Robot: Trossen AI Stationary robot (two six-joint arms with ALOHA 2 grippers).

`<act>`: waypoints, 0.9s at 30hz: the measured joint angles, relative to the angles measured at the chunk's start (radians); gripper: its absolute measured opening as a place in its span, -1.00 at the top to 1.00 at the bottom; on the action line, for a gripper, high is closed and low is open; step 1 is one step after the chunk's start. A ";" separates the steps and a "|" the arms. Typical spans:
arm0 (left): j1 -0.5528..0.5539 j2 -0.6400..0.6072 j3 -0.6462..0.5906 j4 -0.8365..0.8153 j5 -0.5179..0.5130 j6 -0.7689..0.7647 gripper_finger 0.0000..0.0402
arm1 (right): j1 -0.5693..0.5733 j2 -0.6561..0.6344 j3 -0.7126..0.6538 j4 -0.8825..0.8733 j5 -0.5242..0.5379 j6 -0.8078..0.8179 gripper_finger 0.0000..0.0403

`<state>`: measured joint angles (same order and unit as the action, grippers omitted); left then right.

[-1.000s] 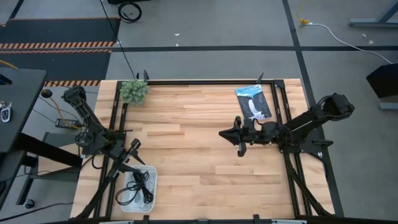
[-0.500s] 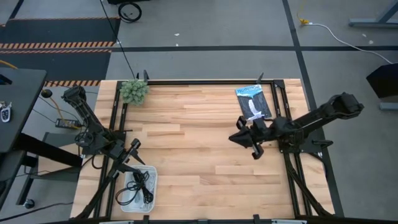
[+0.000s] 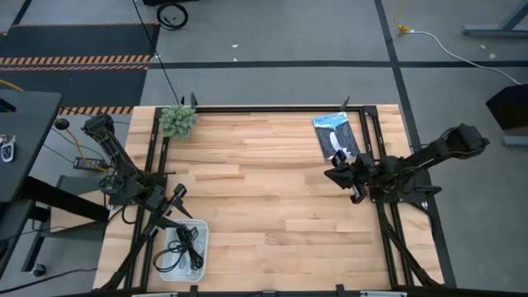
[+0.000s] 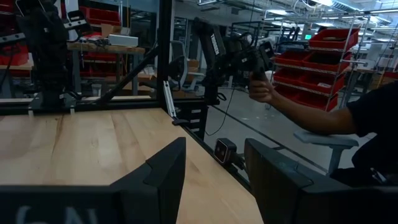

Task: Pick and place USB-C Cables
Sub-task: Return to Home Position

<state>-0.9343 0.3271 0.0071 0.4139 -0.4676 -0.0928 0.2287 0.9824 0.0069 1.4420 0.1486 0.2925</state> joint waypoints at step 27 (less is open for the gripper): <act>0.000 0.000 0.000 0.000 0.000 0.000 0.14 | -0.002 -0.438 -0.001 -0.476 0.135 -0.031 0.89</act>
<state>-0.9344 0.3271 0.0071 0.4138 -0.4675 -0.0929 0.2264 0.5448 0.0055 0.9656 0.2839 0.2620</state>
